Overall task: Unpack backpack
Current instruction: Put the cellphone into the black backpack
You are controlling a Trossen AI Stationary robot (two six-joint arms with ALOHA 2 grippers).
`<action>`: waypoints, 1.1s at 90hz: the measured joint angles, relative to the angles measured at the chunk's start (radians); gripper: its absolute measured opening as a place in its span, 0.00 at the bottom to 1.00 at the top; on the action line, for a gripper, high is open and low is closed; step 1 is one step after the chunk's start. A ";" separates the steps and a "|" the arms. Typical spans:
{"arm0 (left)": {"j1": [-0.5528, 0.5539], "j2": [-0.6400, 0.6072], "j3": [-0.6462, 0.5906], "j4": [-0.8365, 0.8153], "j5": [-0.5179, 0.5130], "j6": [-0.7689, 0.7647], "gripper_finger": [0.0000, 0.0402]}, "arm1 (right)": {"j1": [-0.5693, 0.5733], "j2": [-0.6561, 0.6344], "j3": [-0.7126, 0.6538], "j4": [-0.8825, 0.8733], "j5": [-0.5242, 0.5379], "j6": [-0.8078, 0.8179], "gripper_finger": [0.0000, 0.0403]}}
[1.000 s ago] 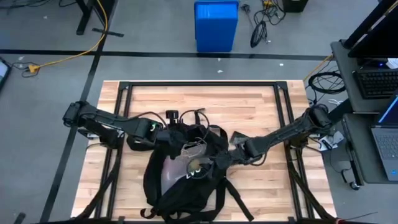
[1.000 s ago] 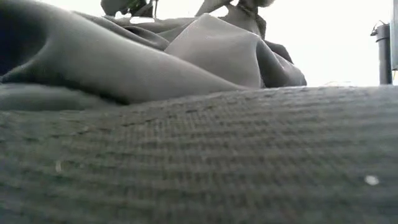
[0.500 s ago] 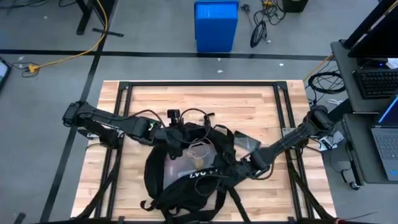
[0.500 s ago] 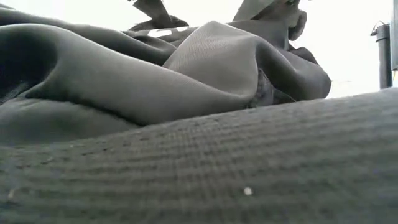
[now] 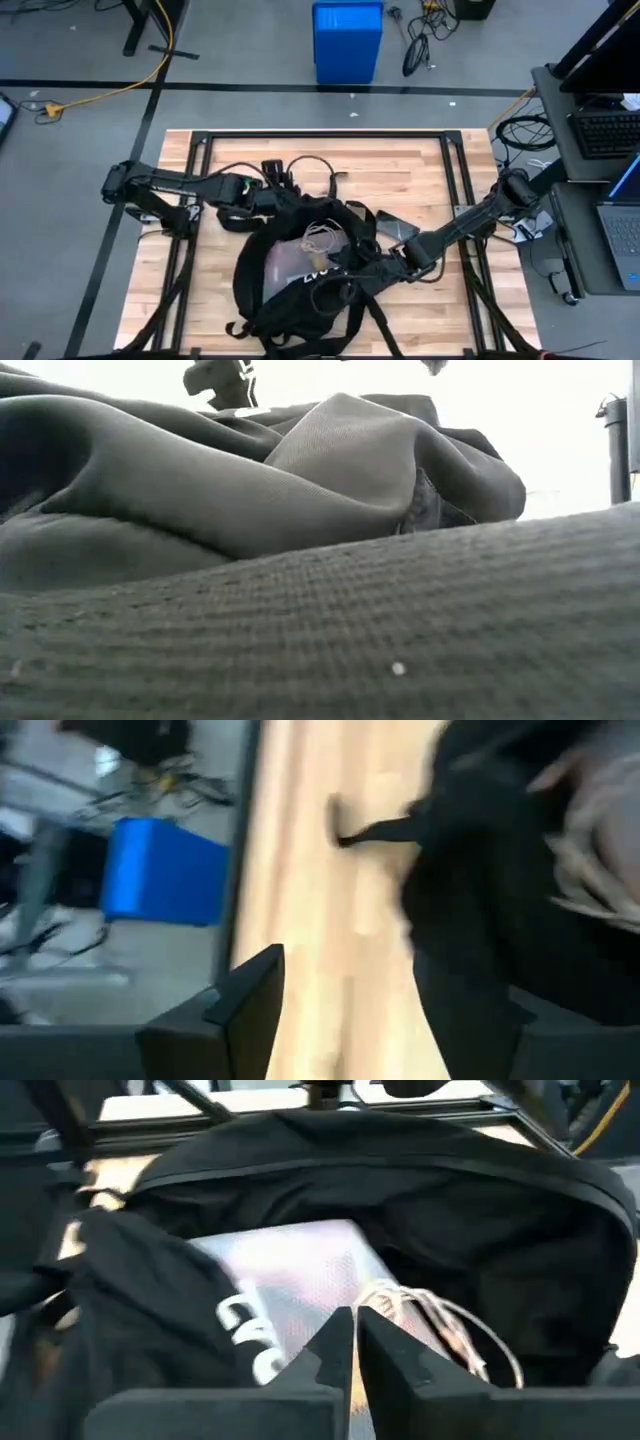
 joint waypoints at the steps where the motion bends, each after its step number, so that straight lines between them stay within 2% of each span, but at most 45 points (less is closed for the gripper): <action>1: -0.003 0.000 0.000 0.000 0.006 0.000 0.53 | 0.005 0.000 0.005 -0.008 -0.001 0.000 0.00; 12: -0.036 -0.001 0.000 -0.004 0.032 0.001 0.53 | 0.066 0.000 0.034 -0.083 -0.022 0.056 0.00; 25: -0.080 -0.013 0.000 -0.014 0.032 0.001 0.53 | 0.145 0.008 0.035 -0.146 -0.097 0.214 0.00; 55: -0.191 -0.029 0.000 0.036 0.033 0.001 0.53 | 0.261 0.088 0.035 -0.148 -0.208 0.477 0.00; 64: -0.224 -0.030 0.000 0.071 0.033 0.002 0.53 | 0.269 0.133 0.034 -0.147 -0.212 0.490 0.00; 74: -0.259 -0.030 0.000 0.107 0.033 0.002 0.53 | 0.268 0.187 0.034 -0.127 -0.270 0.488 0.00; 87: -0.292 -0.030 0.000 0.153 0.034 0.003 0.53 | 0.247 0.259 0.034 -0.014 -0.387 0.439 0.00; 99: -0.303 -0.030 0.000 0.191 0.033 0.003 0.53 | 0.211 0.315 0.034 0.079 -0.409 0.371 0.00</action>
